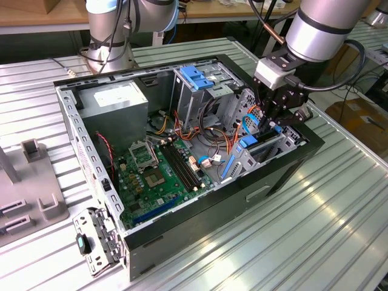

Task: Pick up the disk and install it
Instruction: 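Insert the first disk wire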

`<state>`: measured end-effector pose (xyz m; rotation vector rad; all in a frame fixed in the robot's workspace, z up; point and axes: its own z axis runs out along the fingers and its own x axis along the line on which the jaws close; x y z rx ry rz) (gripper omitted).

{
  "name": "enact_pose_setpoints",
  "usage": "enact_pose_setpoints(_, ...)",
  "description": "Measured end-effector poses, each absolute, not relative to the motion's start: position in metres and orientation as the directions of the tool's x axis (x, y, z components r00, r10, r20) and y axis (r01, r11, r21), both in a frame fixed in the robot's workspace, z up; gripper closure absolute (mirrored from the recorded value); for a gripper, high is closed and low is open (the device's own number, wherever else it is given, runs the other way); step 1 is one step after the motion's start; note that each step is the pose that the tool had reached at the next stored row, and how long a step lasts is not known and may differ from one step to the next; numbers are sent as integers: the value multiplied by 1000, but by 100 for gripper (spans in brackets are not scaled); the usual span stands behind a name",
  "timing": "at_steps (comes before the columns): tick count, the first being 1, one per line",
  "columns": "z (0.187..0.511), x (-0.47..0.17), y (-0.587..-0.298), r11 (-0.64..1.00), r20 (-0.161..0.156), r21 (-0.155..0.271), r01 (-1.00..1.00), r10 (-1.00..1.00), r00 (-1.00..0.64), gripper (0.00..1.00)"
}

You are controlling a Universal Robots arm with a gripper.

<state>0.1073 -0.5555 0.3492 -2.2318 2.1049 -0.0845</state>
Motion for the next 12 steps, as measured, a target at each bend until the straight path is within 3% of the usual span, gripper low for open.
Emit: enact_pose_setpoints(12, 348, 107, -556, -63, -10, -90, -994, -998, 64, 84)
